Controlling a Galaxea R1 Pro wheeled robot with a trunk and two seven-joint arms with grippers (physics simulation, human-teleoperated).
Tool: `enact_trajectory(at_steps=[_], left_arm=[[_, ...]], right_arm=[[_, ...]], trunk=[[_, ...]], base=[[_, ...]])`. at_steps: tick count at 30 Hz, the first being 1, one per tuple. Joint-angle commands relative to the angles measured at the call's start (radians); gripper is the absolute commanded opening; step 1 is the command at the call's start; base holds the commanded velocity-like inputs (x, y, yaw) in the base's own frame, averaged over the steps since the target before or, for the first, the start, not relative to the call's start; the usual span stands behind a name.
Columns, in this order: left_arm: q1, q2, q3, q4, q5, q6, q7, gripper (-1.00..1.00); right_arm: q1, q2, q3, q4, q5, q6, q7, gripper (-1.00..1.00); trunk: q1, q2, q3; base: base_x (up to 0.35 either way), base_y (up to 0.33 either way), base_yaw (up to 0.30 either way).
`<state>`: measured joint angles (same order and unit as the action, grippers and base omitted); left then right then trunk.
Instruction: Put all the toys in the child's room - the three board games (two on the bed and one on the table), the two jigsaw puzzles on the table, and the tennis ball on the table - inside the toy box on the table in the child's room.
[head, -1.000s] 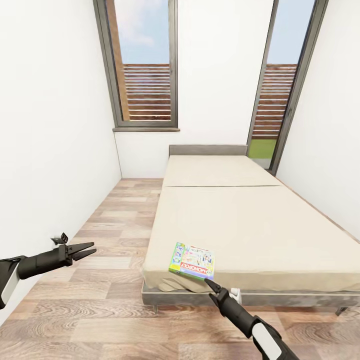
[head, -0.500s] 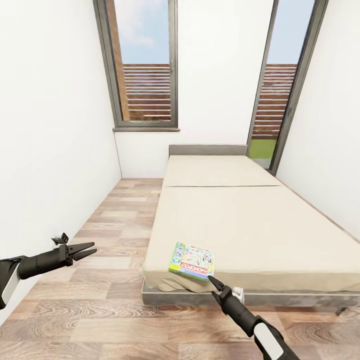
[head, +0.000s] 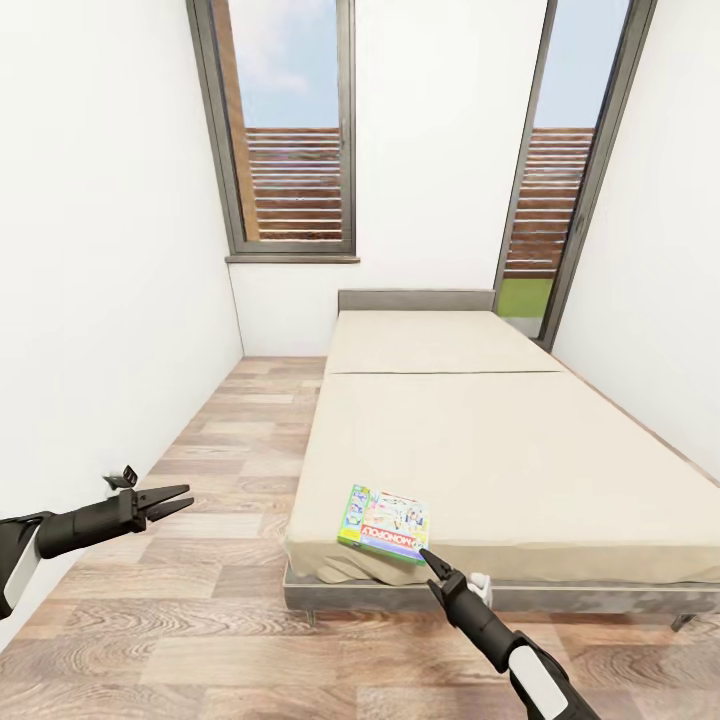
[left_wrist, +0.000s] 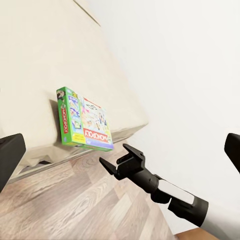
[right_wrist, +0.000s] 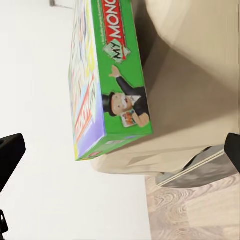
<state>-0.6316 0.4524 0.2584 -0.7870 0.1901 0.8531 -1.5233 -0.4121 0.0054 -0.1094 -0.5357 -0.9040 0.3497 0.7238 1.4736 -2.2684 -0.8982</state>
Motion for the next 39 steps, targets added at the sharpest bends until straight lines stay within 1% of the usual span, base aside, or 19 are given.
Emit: enact_trajectory(at_steps=[1,39], left_arm=[[0.000,0.000,0.000,0.000,0.000,0.011,-0.003,1.00],[0.000,0.001,0.000,0.000,0.000,0.011,-0.002,1.00]], right_arm=[[-0.001,0.001,-0.003,0.000,-0.007,0.007,0.000,1.00],[-0.001,0.001,-0.003,0.000,-0.006,0.003,-0.004,1.00]], trunk=[[0.000,0.000,-0.001],[0.000,0.000,-0.001]], base=[[0.000,0.000,0.000],[0.002,0.006,0.000]])
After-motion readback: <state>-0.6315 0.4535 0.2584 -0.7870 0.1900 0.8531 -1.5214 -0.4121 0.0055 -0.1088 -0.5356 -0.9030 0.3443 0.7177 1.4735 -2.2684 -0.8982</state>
